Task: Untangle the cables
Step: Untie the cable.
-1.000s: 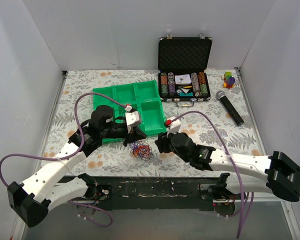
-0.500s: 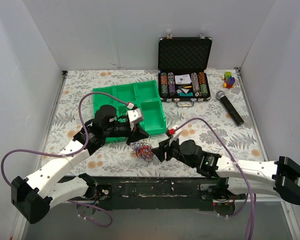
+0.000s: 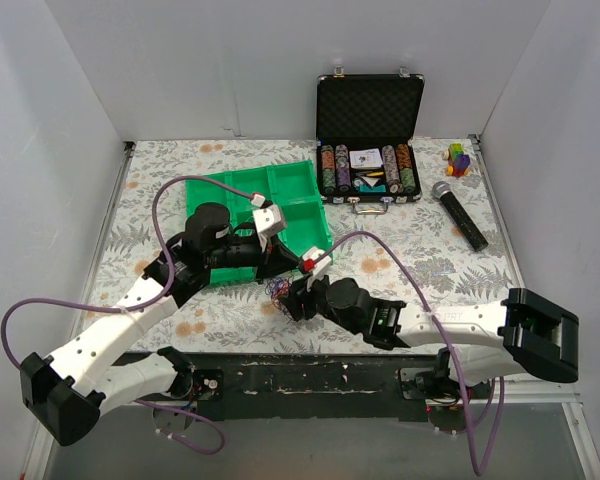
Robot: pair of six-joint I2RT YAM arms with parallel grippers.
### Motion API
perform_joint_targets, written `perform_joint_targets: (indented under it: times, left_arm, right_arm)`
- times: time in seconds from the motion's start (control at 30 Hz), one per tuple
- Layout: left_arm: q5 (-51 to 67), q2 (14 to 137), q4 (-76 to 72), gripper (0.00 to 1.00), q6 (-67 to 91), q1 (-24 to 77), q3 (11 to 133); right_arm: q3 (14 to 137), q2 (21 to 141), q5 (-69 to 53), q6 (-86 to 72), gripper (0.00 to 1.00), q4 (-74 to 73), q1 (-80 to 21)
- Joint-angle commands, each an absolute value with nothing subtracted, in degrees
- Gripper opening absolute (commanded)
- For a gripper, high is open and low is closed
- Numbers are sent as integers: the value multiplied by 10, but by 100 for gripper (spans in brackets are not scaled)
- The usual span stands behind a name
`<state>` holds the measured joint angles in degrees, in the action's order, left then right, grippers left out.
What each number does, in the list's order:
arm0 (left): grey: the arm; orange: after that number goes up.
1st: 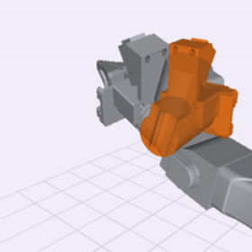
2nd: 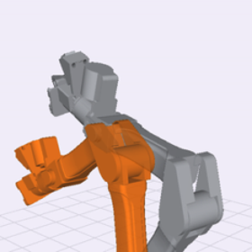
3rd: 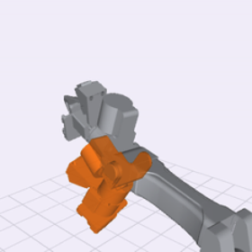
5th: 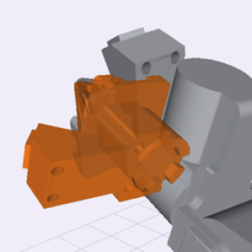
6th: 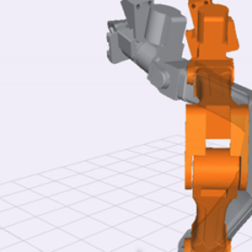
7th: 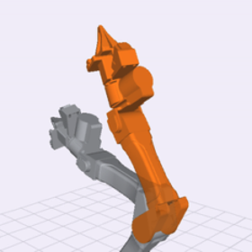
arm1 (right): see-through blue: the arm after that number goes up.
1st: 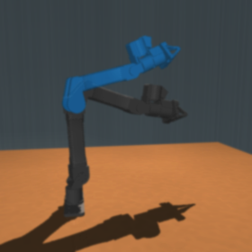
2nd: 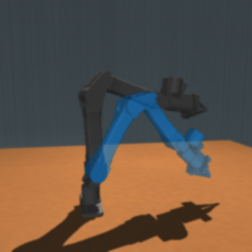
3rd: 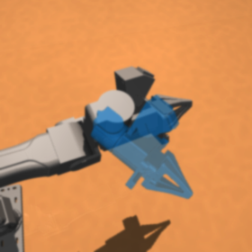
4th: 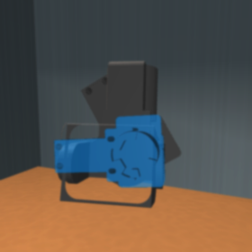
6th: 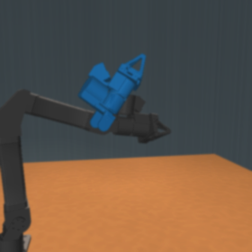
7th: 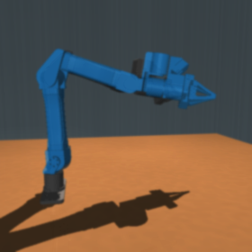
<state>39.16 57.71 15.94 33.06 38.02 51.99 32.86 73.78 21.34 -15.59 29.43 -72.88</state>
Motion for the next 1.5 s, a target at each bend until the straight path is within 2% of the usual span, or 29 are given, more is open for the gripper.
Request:
perform_joint_targets:
  times: [0.0,0.17,0.5,0.93,1.07,1.27,1.47]
  left_arm:
    - [414,565,157,0,369,384,566]
    - [417,561,190,0,376,383,621]
    - [365,585,241,0,332,382,807]
    - [309,667,205,0,327,382,1072]
    - [248,686,150,0,304,382,1136]
    - [97,696,-57,0,202,381,1154]
    - [57,715,-177,0,135,382,1162]
  right_arm:
    - [331,757,257,-149,56,345,-730]
    - [302,747,272,-173,47,344,-730]
    - [196,709,293,-264,51,332,-729]
    - [169,729,294,-327,54,292,-729]
    - [171,744,291,-342,55,278,-730]
    - [165,749,291,-366,58,266,-730]
    - [165,747,291,-378,58,256,-730]
